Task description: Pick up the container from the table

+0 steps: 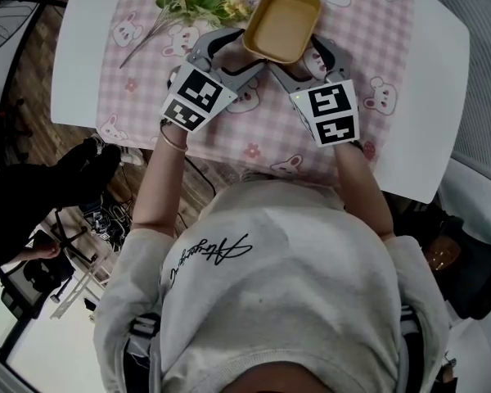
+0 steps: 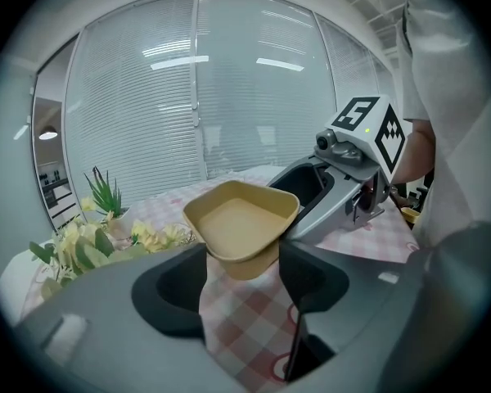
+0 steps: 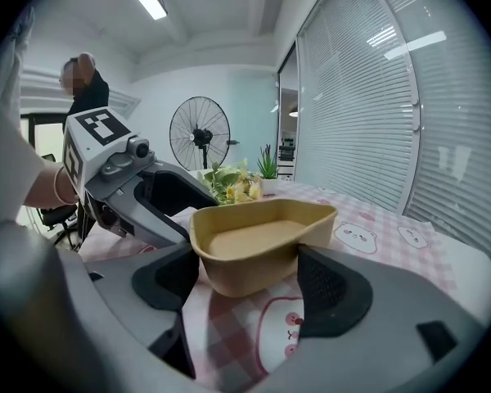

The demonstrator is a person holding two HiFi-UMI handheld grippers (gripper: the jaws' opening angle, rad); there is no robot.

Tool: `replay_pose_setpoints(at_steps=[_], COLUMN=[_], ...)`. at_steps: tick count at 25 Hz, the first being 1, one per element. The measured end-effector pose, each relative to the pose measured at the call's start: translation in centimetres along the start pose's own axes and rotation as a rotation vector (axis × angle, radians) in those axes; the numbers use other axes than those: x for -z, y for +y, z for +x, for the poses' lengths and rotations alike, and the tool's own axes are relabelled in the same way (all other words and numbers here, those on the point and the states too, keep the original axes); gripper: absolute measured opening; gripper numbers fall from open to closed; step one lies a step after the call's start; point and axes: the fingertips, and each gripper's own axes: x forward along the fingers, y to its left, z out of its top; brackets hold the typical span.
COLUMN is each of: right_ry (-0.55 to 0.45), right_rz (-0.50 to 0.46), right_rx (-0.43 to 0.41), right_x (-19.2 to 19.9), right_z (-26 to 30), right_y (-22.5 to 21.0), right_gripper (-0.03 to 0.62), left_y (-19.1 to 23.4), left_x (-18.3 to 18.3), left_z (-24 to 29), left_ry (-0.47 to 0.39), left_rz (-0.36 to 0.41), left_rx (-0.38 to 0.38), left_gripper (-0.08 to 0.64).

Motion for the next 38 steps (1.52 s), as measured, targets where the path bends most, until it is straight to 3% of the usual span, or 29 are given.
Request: replay_pose_setpoints(at_steps=[14, 38], right_ry=[-0.089, -0.173], right_rz=[-0.004, -0.005], right_rx=[0.005, -0.010], right_x=[-2.0, -4.4], right_z=[-2.6, -6.8], right_y=[1.0, 3.3], right_gripper=[0.357, 0.342], left_y=[-0.7, -2.9], left_x=[-2.4, -5.4], left_z=[-2.6, -6.7], left_ry=[-0.044, -0.087], left_rz=[0.027, 0.058], left_rx=[-0.091, -0.147], left_gripper=[0.261, 0.261])
